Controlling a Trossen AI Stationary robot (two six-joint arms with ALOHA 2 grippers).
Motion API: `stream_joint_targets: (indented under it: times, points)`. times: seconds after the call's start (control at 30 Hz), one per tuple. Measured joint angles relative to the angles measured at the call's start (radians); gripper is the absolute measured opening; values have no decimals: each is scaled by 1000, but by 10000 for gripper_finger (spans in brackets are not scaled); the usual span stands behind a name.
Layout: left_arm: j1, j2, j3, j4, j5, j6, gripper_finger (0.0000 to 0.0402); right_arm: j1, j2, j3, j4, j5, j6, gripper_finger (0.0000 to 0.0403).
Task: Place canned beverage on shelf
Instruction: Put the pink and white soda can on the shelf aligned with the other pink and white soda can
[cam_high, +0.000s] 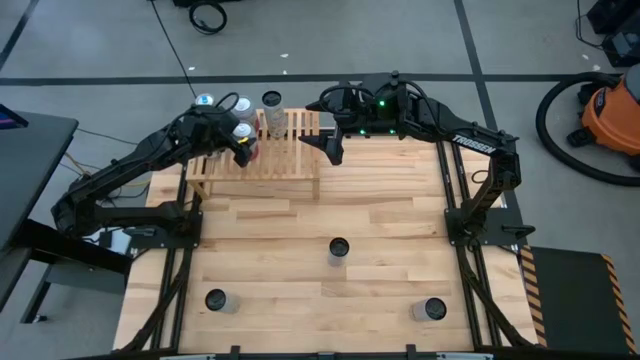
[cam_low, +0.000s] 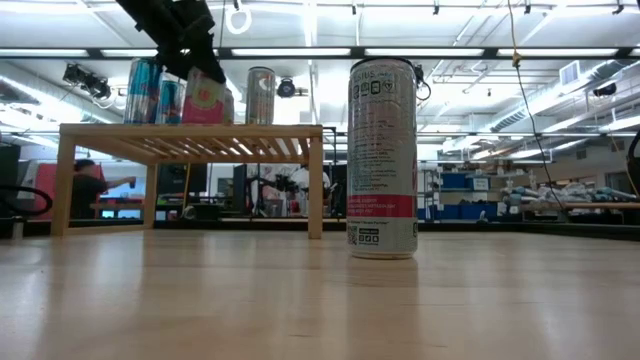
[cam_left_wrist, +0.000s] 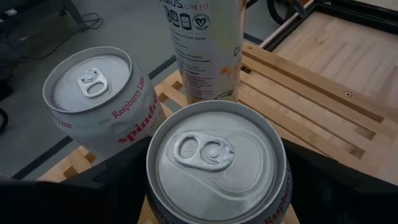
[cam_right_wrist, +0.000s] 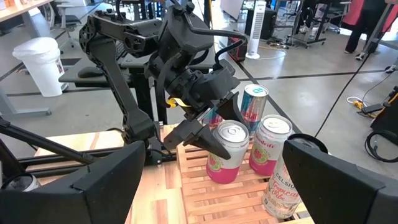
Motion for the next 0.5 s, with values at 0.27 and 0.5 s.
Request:
stream_joint_targets:
  times: [0.27, 0.5]
  points:
    - [0, 0, 0, -13, -37, -4, 318, 0, 0, 0, 8, 0, 0, 391]
    - [0, 0, 0, -15, -52, -5, 318, 0, 0, 0, 8, 0, 0, 391]
